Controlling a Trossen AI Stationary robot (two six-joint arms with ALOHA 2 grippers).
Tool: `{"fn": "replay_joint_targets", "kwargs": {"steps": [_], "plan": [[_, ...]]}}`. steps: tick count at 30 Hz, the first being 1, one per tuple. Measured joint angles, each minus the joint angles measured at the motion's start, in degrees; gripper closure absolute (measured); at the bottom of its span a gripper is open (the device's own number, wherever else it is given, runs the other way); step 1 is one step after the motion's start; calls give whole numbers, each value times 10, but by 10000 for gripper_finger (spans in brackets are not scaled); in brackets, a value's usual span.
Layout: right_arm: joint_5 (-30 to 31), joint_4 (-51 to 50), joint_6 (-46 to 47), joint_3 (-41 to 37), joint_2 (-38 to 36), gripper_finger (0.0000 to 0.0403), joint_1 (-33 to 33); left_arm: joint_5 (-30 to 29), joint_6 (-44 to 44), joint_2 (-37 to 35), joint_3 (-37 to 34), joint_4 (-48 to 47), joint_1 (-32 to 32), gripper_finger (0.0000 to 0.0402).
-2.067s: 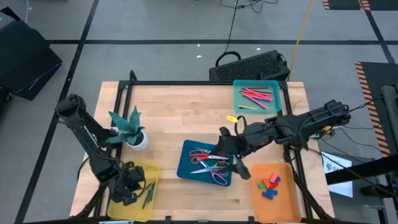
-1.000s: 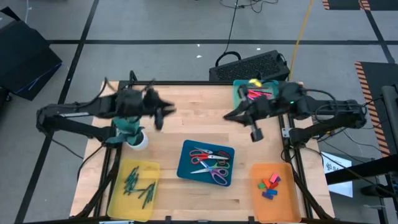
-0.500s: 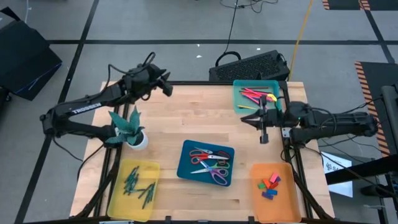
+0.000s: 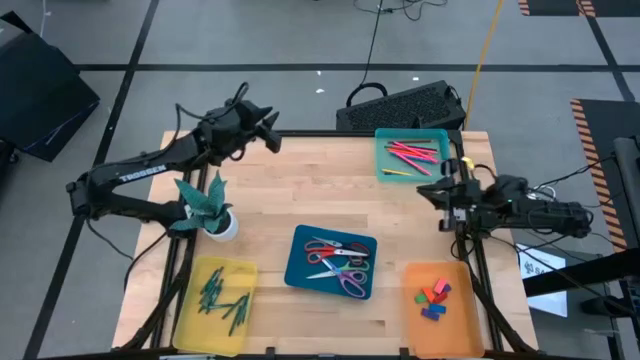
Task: Sort crayons/erasers/pens/pencils in bins
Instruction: Return to Home Position
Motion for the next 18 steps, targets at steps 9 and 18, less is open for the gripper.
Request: {"fn": "replay_joint_targets", "kwargs": {"steps": [9, 18], "plan": [[-99, -11, 51, -61, -87, 385, 1, 31, -25, -131, -1, -190, -120, 295], [-157, 196, 128, -166, -84, 385, 1, 29, -55, -331, -122, -201, -298, 295]]}}
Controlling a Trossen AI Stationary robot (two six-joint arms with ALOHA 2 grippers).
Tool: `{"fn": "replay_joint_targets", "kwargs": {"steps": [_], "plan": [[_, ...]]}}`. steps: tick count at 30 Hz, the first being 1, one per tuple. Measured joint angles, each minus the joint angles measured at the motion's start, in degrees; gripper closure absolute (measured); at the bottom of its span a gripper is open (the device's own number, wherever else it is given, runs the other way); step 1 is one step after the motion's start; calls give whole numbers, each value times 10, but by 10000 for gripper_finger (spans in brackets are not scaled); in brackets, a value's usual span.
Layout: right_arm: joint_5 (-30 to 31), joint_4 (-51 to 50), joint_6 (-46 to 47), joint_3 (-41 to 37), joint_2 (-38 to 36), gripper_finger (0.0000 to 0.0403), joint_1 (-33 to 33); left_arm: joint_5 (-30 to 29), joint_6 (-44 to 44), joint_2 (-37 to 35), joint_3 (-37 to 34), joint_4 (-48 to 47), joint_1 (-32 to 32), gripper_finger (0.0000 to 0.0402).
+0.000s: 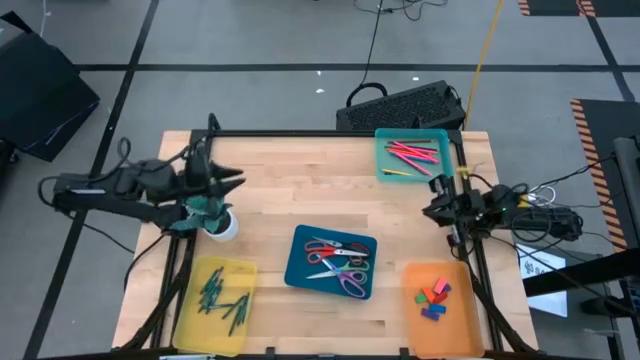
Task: Sort crayons/erasers/pens/pencils in bins
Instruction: Return to Home Position
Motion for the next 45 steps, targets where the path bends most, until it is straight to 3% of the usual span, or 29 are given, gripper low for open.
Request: {"fn": "replay_joint_targets", "kwargs": {"steps": [4, 12, 20, 27, 31, 45], "plan": [[-17, 1, 21, -2, 3, 385, 2, -1, 2, -73, -52, -3, -35, 295], [-16, -141, 29, -3, 15, 385, 3, 20, 0, -141, -123, -9, -42, 295], [-16, -136, 48, -4, 15, 385, 3, 27, -2, -215, -214, 69, -42, 295], [-16, -144, 49, -4, 15, 385, 3, 25, 14, -325, -228, 28, -42, 295], [-15, -153, 49, -5, 17, 385, 3, 2, 35, -333, -224, 21, -42, 295], [-15, -175, 49, -5, 22, 385, 3, 1, 79, -333, -373, 387, -42, 295]]}}
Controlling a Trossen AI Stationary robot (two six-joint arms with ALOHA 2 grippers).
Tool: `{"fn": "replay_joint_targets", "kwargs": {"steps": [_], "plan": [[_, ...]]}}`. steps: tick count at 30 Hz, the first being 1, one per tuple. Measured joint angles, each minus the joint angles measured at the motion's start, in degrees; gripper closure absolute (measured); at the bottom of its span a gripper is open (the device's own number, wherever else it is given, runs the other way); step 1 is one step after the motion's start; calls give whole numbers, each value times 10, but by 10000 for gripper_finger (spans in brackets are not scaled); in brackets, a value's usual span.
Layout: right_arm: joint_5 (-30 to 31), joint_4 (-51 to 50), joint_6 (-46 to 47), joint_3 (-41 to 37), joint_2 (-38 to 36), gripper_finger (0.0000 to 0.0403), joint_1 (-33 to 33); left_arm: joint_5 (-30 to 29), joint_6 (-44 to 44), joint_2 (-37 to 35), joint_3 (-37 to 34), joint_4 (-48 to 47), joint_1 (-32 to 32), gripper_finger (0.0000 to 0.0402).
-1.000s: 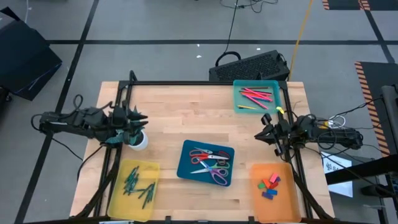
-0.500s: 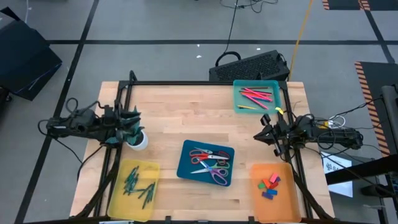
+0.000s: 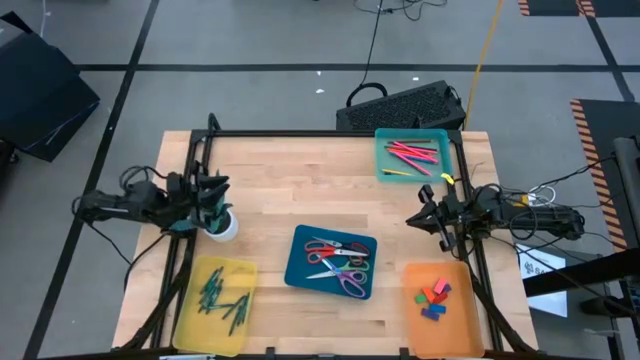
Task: Sort crayons/erasers/pens/pencils in bins
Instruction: Return to Home Position
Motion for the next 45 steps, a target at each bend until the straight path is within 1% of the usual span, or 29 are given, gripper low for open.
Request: {"fn": "replay_joint_targets", "kwargs": {"steps": [4, 6, 7, 9, 11, 13, 15, 17, 20, 24, 27, 32, 36, 40, 43, 45], "plan": [[0, 0, 15, 0, 0, 385, 0, 0, 0, 0, -36, 83, 0, 295], [0, 0, 15, 0, 0, 385, 0, 12, 8, 0, -52, 119, 0, 295], [0, 0, 14, 0, 0, 385, 0, 32, 18, 0, -62, 137, 0, 295], [0, -2, 14, 0, 0, 385, 0, 106, 42, 0, -83, 173, 0, 295], [0, -7, 14, 0, 0, 385, 0, 192, 61, 0, -83, 162, 0, 295], [0, -10, 15, 0, 0, 385, 0, 260, 62, 0, -84, 149, 0, 295], [0, -11, 14, 0, 0, 385, 0, 309, 60, 0, -84, 130, 0, 295], [0, -12, 14, 0, 0, 385, 0, 329, 50, 0, -84, 109, 0, 295], [0, -13, 14, 0, 0, 385, 0, 327, 42, 0, -84, 64, 0, 295], [0, -13, 14, 0, 0, 385, 0, 278, 38, 1, -84, 6, 1, 295], [0, -13, 15, 0, 0, 385, 0, 248, 37, 1, -84, -21, 1, 295], [0, -14, 35, 0, 0, 385, 0, 240, 54, 1, -83, -56, 1, 295], [0, -14, 61, 0, 0, 385, 0, 236, 47, 1, -83, -98, 1, 295], [0, -14, 81, 0, 0, 385, 0, 235, 41, 1, -82, -116, 1, 295], [0, -14, 75, 0, 0, 385, 0, 225, 50, 3, -82, -125, 1, 295], [0, -14, 51, 0, 0, 385, 0, 210, 52, 8, -82, -127, 1, 295]]}}
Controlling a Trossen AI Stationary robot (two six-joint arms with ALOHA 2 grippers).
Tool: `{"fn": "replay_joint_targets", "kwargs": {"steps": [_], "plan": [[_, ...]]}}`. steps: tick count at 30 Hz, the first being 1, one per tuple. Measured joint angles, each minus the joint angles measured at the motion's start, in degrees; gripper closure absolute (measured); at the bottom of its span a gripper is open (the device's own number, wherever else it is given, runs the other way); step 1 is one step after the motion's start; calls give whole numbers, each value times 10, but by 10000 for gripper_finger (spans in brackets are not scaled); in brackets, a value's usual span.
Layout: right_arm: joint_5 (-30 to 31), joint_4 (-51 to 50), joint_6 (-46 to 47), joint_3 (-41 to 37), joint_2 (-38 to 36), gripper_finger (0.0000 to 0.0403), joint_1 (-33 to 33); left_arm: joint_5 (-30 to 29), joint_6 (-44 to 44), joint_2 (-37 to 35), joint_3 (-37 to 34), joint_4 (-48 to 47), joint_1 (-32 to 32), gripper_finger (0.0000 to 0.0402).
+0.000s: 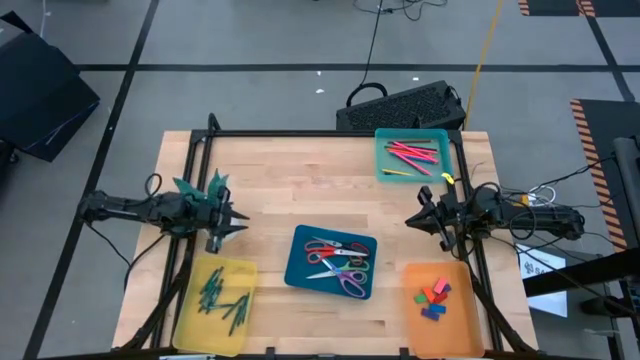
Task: Sort crayons/erasers/pens/pencils in bins
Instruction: Return to Home Position
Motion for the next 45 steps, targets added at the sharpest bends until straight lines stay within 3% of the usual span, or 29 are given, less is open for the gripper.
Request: {"fn": "replay_joint_targets", "kwargs": {"steps": [4, 8, 23, 27, 45], "plan": [[0, -1, -59, 0, 0, 385, 0, -36, 2, 12, 0, 1, 0, 295], [0, -3, -111, 0, 0, 385, 0, -33, 1, 20, 0, 0, 0, 295], [0, -11, -112, 0, 0, 385, -20, -31, 1, 21, -1, 37, 0, 295], [49, -21, -128, 0, 0, 385, -21, -30, 2, 21, -1, 38, 0, 295], [71, -67, -165, 0, -23, 385, -31, -31, 2, 21, -1, 39, 0, 295]]}}
